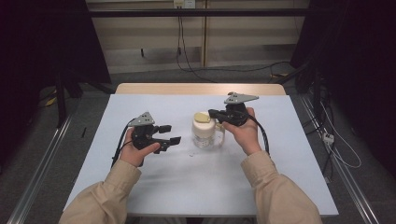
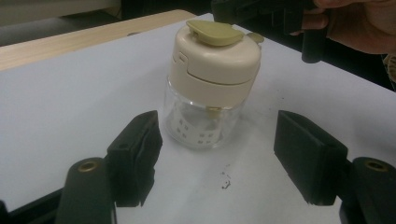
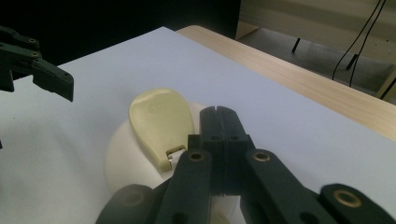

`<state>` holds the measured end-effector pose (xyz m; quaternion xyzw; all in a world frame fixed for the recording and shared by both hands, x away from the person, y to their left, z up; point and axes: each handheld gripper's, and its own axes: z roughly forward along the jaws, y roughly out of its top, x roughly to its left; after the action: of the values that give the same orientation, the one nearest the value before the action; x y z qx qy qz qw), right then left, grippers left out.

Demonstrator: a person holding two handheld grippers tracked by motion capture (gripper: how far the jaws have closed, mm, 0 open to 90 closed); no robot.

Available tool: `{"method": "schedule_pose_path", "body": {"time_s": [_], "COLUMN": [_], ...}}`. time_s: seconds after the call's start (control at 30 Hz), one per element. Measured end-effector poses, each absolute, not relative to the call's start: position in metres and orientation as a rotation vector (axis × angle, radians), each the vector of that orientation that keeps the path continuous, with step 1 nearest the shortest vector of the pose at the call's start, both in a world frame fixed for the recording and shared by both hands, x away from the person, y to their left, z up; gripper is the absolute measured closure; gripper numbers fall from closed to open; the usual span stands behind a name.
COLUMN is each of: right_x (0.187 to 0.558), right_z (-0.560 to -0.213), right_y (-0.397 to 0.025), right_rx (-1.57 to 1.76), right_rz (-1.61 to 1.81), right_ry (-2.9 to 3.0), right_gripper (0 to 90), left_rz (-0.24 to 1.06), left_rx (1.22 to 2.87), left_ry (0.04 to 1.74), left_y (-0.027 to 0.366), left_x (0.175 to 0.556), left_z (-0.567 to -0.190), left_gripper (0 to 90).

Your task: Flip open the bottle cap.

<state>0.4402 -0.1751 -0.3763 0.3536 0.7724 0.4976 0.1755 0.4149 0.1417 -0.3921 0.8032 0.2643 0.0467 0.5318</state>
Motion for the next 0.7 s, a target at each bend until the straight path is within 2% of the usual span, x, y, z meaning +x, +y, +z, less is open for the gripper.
{"method": "schedule_pose_path", "body": {"time_s": [0.37,0.57,0.7], "right_x": [0.440,0.440,0.440], "right_z": [-0.376,-0.376,-0.376], "right_y": [-0.175,-0.175,-0.175], "right_rx": [1.001,1.003,1.004], "right_rz": [1.399,1.400,1.399], "right_ry": [2.190,2.189,2.190], "right_gripper": [90.0,90.0,90.0], "left_rz": [0.107,0.102,0.098], "left_rx": [1.941,1.955,1.964], "left_ry": [0.643,0.643,0.635], "left_y": [0.135,0.131,0.128], "left_x": [0.424,0.428,0.430], "left_z": [-0.391,-0.390,-0.388], "left_gripper": [33.7,39.1,46.0]}}
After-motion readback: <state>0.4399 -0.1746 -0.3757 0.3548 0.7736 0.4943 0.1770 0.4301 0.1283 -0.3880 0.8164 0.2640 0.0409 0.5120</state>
